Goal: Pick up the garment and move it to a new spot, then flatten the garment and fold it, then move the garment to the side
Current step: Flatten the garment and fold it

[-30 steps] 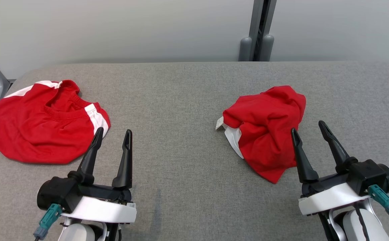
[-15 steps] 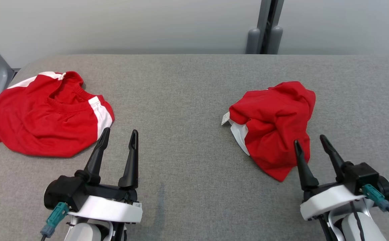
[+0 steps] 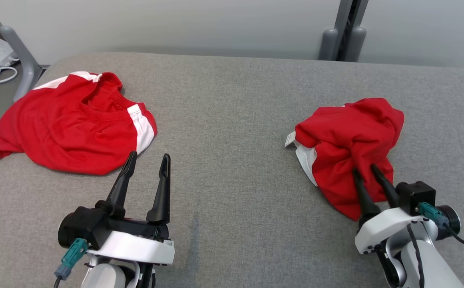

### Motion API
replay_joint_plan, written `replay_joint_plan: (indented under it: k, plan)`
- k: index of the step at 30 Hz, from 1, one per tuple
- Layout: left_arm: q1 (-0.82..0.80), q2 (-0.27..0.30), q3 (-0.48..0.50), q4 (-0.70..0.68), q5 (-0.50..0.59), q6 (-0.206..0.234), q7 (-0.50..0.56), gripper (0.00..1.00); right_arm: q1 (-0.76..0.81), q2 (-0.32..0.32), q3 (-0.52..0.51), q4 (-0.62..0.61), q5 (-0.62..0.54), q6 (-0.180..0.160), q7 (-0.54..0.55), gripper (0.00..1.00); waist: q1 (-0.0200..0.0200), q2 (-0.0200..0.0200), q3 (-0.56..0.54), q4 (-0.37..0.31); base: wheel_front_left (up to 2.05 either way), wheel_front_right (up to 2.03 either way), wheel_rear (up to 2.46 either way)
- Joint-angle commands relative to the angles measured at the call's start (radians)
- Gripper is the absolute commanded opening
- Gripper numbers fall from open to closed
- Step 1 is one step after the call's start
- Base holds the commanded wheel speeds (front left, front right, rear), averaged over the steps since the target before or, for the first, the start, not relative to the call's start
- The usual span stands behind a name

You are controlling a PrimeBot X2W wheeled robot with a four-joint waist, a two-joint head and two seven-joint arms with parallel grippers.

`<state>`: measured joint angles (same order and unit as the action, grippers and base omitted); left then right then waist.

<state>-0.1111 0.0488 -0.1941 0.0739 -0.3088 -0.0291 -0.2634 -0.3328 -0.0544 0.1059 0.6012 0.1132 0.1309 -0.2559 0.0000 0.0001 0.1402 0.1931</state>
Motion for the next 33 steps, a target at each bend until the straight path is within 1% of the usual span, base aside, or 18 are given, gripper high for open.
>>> replay_joint_plan:
  k: [1,5,6,8,9,14,17,19,21,22,24,26,28,31,32,33]
  plan:
    - [-0.007,0.003,0.0,0.002,-0.002,0.005,0.0,1.0,-0.014,-0.005,0.003,0.002,-0.005,0.0,-0.007,0.0,0.0,-0.0001,-0.006,0.005,0.0,0.0,0.0]
    - [0.011,0.003,0.002,0.009,0.0,0.005,0.0,1.0,-0.036,-0.003,0.046,-0.023,0.018,0.0,-0.011,0.0,0.0,-0.0001,-0.027,0.008,0.0,0.0,0.0]
    - [0.014,0.003,0.003,0.01,-0.003,0.006,0.0,1.0,-0.047,-0.002,0.07,-0.032,0.027,0.0,-0.011,0.0,0.0,-0.0001,-0.034,0.008,0.0,0.0,0.0]
    - [0.018,0.003,0.003,0.013,-0.011,0.006,0.0,1.0,-0.076,-0.001,0.12,-0.045,0.082,0.0,-0.01,0.0,0.0,-0.0001,-0.048,0.005,0.0,0.0,0.0]
    - [0.019,0.003,0.002,0.013,-0.014,0.007,0.0,1.0,-0.097,0.0,0.161,-0.053,0.098,0.0,-0.005,0.0,0.0,-0.0001,-0.055,0.004,0.0,0.0,0.0]
    - [0.038,0.003,-0.016,0.018,-0.029,0.012,0.0,1.0,-0.268,-0.002,0.343,-0.082,0.153,0.0,0.017,0.0,0.0,-0.0001,-0.091,-0.005,0.0,0.0,0.0]
    - [0.05,0.003,-0.028,0.02,-0.038,0.016,0.0,1.0,-0.387,-0.001,0.39,-0.099,0.217,0.0,0.017,0.0,0.0,-0.0001,-0.112,-0.007,0.0,0.0,0.0]
    - [0.062,0.003,-0.032,0.021,-0.044,0.021,0.0,1.0,-0.462,-0.003,0.393,-0.111,0.258,0.0,0.01,0.0,0.0,-0.0001,-0.125,-0.009,0.0,0.0,0.0]
    - [0.072,0.003,-0.033,0.018,-0.046,0.023,0.0,1.0,-0.524,-0.007,0.37,-0.123,0.307,0.0,0.006,0.0,0.0,-0.0001,-0.131,-0.012,0.0,0.0,0.0]
    - [0.072,0.003,-0.033,0.018,-0.046,0.023,0.0,1.0,-0.524,-0.007,0.37,-0.123,0.307,0.0,0.006,0.0,0.0,-0.0001,-0.131,-0.012,0.0,0.0,0.0]
    - [0.081,0.003,-0.029,0.015,-0.051,0.025,0.0,1.0,-0.573,-0.027,0.338,-0.139,0.346,0.0,-0.002,0.0,0.0,-0.0001,-0.135,-0.015,0.0,0.0,0.0]
    - [0.09,0.003,-0.024,0.016,-0.052,0.025,0.0,1.0,-0.601,-0.061,0.304,-0.144,0.361,0.0,-0.004,0.0,0.0,-0.0001,-0.137,-0.02,0.0,0.0,0.0]
    - [0.096,0.003,-0.021,0.02,-0.051,0.023,0.0,1.0,-0.592,-0.108,0.283,-0.116,0.36,0.0,-0.002,0.0,0.0,-0.0001,-0.137,-0.025,0.0,0.0,0.0]
    - [0.091,0.003,-0.02,0.018,-0.054,0.023,0.0,1.0,-0.537,-0.192,0.273,-0.073,0.361,0.0,0.02,0.0,0.0,-0.0001,-0.122,-0.029,0.0,0.0,0.0]
    - [0.08,0.003,-0.022,0.016,-0.059,0.025,0.0,1.0,-0.472,-0.254,0.265,-0.045,0.377,0.0,0.024,0.0,0.0,-0.0001,-0.11,-0.03,0.0,0.0,0.0]
    - [0.08,0.003,-0.022,0.016,-0.059,0.025,0.0,1.0,-0.472,-0.254,0.265,-0.045,0.377,0.0,0.024,0.0,0.0,-0.0001,-0.11,-0.03,0.0,0.0,0.0]
